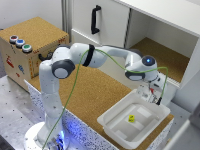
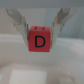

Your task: Go towards the box and place the pink object

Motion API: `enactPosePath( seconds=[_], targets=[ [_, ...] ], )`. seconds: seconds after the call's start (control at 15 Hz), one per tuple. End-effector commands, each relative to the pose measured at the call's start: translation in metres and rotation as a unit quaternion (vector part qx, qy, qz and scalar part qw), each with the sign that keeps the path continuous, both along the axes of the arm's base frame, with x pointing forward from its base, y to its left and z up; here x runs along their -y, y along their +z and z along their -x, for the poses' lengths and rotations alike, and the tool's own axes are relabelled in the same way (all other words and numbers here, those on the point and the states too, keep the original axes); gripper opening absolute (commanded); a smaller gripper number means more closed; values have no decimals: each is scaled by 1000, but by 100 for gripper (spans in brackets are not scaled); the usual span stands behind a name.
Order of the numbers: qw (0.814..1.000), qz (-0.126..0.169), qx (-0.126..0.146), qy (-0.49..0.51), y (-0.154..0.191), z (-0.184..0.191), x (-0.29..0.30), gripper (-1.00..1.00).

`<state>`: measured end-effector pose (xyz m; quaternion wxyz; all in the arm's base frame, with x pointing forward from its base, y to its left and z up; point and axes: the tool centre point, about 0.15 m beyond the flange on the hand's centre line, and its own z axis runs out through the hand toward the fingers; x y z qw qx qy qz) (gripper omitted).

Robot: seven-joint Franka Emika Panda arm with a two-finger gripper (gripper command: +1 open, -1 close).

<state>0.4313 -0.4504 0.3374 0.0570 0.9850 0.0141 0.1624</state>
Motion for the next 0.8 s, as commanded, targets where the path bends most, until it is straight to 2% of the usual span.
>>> enactPosePath(
  seconds=[0.0,0.2,0.4,0.6,0.67,0.73],
  targets=[
    [998,33,-39,-24,-69,35,17,-100],
    [997,38,-68,-21,-98,44,20,-100],
    [996,28,-85,-11,-125,52,17,-100],
    [995,23,-98,-24,-133,55,20,-100],
    [995,24,-97,-26,-131,55,21,100],
    [995,27,-88,-32,-120,57,22,100]
  ],
)
